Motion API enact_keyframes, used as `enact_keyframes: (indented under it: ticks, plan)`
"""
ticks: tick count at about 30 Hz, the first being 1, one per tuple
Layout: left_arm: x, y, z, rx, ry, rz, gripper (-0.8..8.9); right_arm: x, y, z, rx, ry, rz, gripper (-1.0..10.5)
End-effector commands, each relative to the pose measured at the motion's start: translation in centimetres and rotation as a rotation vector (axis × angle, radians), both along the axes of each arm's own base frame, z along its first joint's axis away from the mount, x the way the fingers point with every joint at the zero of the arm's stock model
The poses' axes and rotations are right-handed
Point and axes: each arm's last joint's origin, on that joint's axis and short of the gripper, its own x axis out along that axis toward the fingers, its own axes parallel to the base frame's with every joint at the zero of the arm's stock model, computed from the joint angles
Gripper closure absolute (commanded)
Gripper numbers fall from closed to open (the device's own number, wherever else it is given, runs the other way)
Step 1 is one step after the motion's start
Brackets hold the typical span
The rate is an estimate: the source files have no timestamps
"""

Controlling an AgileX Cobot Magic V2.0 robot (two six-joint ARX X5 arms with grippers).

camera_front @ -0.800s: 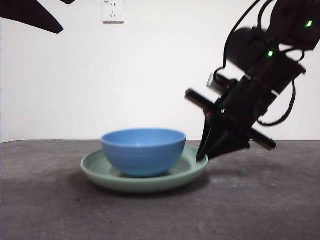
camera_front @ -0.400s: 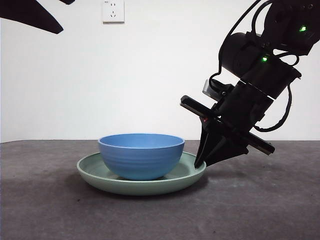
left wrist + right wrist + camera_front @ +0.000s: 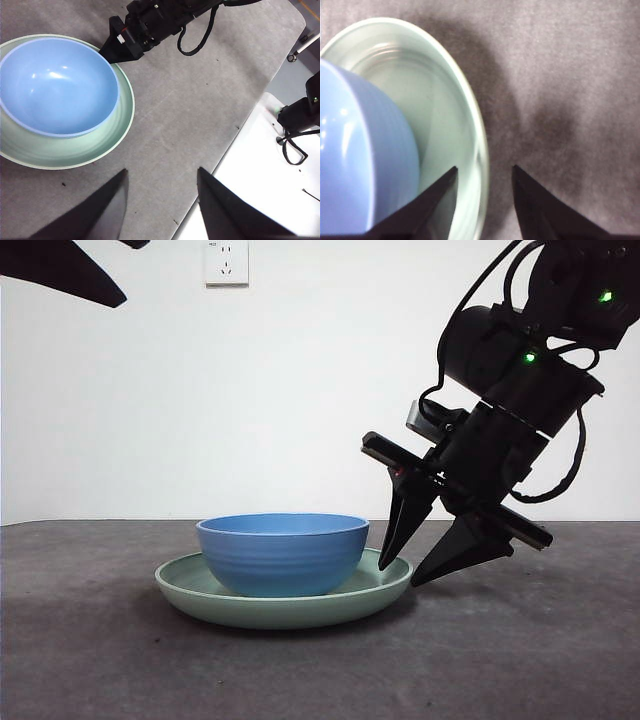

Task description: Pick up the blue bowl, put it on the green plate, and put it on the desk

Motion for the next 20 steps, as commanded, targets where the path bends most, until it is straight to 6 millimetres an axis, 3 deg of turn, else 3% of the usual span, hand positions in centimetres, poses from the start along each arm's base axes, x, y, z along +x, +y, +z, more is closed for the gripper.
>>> enact_keyframes:
  ticks: [1,10,15,20]
  plan:
    - [0.1,-0.2,0.3,-0.008,-0.014,-0.013,5.92,0.1,0.3,1.5,0.018,-0.043,-0.001,7.7]
    - [0.1,-0.2,0.3,-0.008,-0.014,-0.013,5.92,-3.0,-1.6,7.8,-0.073,-0.221,0.035,7.7]
    - [0.1,-0.2,0.3,-0.008,-0.014,-0.013,5.92,-6.5,-2.9,11.6,-0.087,-0.307,0.120,7.7]
    - [0.1,-0.2,0.3,-0.009,-0.016,-0.013,5.92,-10.2,-4.2,14.1,-0.082,-0.341,0.215,7.7]
